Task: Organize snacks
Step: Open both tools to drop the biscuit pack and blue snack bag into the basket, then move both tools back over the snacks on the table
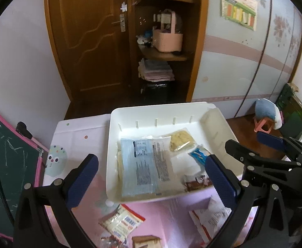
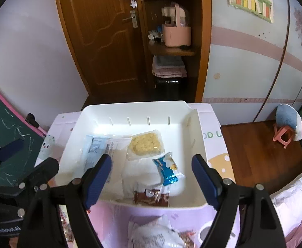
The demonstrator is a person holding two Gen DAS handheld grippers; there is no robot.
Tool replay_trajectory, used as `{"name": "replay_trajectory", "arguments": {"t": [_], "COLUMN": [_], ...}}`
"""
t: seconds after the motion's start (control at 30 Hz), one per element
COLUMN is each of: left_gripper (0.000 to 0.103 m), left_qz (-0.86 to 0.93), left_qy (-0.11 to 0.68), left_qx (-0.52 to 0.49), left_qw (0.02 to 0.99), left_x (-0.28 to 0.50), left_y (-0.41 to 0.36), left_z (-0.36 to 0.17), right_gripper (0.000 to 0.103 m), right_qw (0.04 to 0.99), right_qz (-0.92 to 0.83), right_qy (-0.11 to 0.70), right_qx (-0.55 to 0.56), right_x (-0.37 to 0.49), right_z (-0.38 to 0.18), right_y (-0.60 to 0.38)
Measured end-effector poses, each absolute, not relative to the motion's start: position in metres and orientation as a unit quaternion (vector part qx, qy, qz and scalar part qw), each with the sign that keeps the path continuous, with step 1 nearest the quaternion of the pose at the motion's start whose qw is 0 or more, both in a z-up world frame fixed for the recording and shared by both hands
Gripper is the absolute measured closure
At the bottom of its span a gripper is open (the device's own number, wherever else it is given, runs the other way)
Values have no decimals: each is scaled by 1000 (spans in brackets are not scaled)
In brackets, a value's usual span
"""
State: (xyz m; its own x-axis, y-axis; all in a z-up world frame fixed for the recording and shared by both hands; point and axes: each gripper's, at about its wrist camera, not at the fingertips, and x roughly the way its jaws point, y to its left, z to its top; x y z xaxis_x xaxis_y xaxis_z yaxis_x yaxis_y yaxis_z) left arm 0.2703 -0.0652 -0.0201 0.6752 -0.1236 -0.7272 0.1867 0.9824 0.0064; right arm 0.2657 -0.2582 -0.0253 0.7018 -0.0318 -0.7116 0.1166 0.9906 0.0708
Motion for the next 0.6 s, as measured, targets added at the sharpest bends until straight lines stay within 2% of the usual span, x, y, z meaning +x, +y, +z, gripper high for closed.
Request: {"name": "replay_trajectory", "arguments": {"t": [0.37, 0.6], "left_gripper": [0, 0], "left_qz": [-94, -100], "left_qy": [363, 347], "left_qx": [71, 71], "left_qw": [924, 930], "left_x": [180, 124], "left_y": [-61, -56], "left_z": [13, 19], "right_gripper": [23, 23], "right_qw": [935, 940], "right_qz": [-40, -42], "right_qy": [351, 340], "right_qx": [20, -5], "right_x": [175, 123], "right_z": [6, 1], "right_y": [-241, -230]}}
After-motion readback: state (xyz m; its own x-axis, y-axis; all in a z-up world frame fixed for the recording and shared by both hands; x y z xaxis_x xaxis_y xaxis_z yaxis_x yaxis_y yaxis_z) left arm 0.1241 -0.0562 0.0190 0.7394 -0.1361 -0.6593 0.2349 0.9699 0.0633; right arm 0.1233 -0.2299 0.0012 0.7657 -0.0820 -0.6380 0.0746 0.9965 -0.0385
